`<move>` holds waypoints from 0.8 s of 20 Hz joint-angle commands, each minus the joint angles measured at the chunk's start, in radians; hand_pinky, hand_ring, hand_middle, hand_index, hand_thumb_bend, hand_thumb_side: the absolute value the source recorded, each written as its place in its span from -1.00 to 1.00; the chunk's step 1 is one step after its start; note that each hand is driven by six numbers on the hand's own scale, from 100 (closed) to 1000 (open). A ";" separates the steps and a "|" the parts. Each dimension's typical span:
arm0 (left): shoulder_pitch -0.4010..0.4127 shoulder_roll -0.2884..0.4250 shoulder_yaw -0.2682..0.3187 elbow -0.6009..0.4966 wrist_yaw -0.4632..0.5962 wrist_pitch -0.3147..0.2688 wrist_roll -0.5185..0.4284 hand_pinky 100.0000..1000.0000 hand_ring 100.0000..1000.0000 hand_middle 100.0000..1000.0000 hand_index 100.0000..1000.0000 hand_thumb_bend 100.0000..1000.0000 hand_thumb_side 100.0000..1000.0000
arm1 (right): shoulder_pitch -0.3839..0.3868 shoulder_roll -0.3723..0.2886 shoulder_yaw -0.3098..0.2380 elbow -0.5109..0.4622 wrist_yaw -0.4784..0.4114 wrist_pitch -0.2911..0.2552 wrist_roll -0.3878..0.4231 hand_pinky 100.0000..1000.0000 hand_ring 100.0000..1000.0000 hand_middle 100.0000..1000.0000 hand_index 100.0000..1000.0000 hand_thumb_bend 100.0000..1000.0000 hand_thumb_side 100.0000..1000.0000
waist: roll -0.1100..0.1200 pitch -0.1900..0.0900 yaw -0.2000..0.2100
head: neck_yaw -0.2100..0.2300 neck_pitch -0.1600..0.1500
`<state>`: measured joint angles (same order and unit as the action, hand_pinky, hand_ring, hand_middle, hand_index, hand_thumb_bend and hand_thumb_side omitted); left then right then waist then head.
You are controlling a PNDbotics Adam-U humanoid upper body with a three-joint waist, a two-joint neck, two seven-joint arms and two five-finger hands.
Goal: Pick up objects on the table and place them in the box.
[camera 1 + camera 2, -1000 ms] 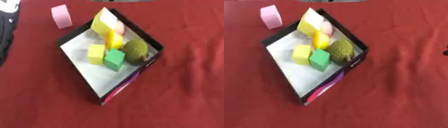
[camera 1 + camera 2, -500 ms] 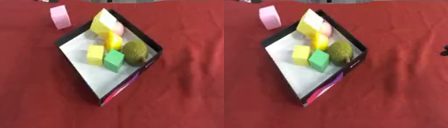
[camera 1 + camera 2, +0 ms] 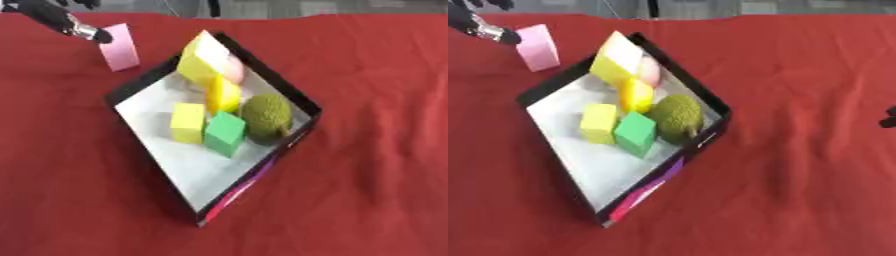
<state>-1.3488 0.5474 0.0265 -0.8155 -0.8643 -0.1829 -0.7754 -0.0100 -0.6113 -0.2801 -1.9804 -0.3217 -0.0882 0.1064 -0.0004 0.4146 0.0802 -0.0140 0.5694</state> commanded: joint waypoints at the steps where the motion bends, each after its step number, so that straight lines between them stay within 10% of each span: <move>1: -0.033 0.026 -0.002 -0.005 -0.017 -0.014 -0.036 0.86 0.88 0.55 0.74 0.28 0.05 | -0.007 -0.019 -0.002 -0.020 0.011 0.000 0.005 0.87 0.24 0.18 0.72 -1.00 -0.09 | 0.004 -0.016 -0.004 | 0.002 -0.012; 16: -0.051 0.043 0.013 0.005 -0.150 0.001 -0.029 0.88 0.92 0.59 0.74 0.43 -0.12 | -0.025 -0.014 0.013 -0.020 0.051 0.004 0.007 0.87 0.23 0.17 0.72 -1.00 -0.11 | 0.019 0.013 -0.030 | 0.026 -0.029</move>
<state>-1.3722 0.5485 0.0285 -0.8041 -1.0036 -0.1848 -0.8138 -0.0283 -0.6102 -0.2629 -1.9804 -0.2765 -0.0797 0.1135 0.0188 0.4502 0.0511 0.0073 0.5552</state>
